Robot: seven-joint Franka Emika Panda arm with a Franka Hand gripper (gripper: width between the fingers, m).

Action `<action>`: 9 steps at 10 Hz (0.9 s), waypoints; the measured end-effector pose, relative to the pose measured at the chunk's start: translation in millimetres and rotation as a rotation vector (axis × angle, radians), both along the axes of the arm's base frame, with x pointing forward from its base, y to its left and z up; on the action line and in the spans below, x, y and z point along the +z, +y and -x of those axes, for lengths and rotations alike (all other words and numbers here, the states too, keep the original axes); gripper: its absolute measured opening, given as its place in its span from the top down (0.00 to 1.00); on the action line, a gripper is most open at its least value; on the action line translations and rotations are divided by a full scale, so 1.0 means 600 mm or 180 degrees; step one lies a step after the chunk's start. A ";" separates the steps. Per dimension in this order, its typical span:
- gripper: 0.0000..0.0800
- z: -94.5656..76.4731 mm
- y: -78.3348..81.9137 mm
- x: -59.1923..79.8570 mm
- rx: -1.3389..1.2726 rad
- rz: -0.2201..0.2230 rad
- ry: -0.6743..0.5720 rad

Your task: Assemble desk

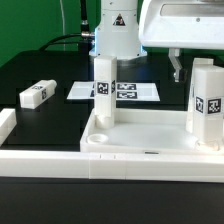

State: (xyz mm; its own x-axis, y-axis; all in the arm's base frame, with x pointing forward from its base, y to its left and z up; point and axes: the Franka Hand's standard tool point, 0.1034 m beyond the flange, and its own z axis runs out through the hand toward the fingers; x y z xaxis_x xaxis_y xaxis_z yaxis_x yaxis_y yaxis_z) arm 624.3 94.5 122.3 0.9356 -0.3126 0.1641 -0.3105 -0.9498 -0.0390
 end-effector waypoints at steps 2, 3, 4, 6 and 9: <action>0.19 0.005 0.004 0.006 -0.0090 -0.0083 0.0115; 0.19 0.004 0.001 0.007 -0.0094 -0.0083 0.0132; 0.19 0.011 -0.004 0.005 -0.0105 -0.0095 0.0250; 0.19 0.021 -0.018 0.010 -0.0073 -0.0153 0.0682; 0.19 0.012 -0.009 0.012 0.0122 -0.0108 0.0623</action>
Offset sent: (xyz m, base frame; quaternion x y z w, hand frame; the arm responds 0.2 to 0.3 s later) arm 0.0000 0.0000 0.0000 0.0000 -0.0650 0.0000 0.9979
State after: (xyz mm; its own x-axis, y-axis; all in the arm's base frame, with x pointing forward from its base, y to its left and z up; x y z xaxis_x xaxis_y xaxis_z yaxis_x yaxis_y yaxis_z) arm 617.1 88.8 129.4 0.9599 -0.2785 -0.0322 -0.2790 -0.9602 -0.0136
